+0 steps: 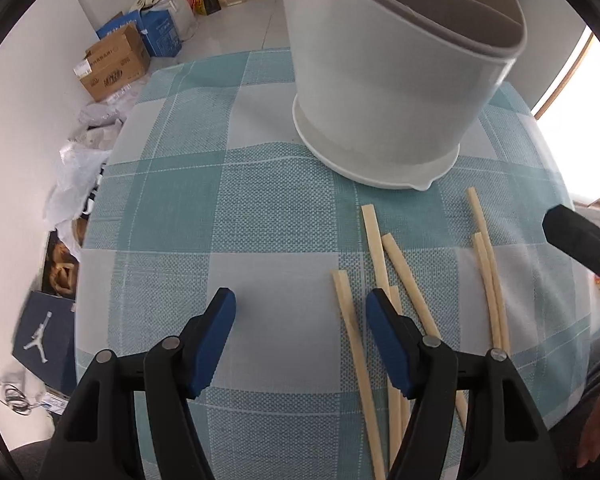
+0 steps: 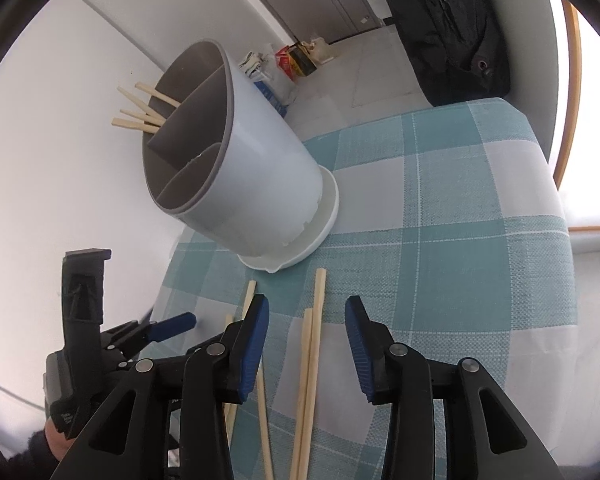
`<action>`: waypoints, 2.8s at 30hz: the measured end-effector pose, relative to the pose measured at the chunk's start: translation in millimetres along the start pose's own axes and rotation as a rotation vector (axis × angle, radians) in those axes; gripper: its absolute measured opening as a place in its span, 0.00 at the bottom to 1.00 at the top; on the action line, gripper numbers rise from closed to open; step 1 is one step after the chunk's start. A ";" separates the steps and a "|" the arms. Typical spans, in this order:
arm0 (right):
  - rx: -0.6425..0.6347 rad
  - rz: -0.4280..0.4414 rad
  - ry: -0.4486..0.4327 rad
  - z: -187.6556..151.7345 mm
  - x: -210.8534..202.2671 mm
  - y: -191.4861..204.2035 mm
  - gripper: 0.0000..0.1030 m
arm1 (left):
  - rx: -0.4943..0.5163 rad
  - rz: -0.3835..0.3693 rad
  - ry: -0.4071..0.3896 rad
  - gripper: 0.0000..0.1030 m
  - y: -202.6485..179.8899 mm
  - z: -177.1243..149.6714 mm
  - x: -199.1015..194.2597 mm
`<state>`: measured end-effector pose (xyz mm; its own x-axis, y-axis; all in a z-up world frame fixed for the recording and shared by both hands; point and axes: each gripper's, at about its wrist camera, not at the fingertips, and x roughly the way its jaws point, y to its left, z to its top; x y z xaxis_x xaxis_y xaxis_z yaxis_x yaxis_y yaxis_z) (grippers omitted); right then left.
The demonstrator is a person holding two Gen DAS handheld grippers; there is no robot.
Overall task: Organize utensils
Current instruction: 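Close the right tool on chopsticks while the left tool moves toward another chopstick, then grasp a chopstick with the left tool while the right tool holds its chopsticks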
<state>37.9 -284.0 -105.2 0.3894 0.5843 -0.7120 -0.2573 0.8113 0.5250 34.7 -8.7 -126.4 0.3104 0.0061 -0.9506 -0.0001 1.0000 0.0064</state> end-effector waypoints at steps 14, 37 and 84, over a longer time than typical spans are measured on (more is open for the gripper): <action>0.008 0.022 0.003 -9.7 11.1 14.1 0.38 | -0.062 -0.060 -0.035 0.03 14.9 4.4 2.5; -0.141 -0.050 0.295 -26.9 86.1 92.3 0.09 | -0.272 -0.283 -0.228 0.02 67.5 -2.0 -39.0; -0.238 -0.054 -0.129 -34.0 16.0 112.7 0.05 | -0.248 -0.383 -0.388 0.02 88.4 -20.2 -81.4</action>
<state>-14.9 -182.5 -73.3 0.5140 0.5447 -0.6626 -0.4276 0.8324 0.3526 -9.7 79.2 -54.8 0.6563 -0.3096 -0.6880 -0.0272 0.9016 -0.4316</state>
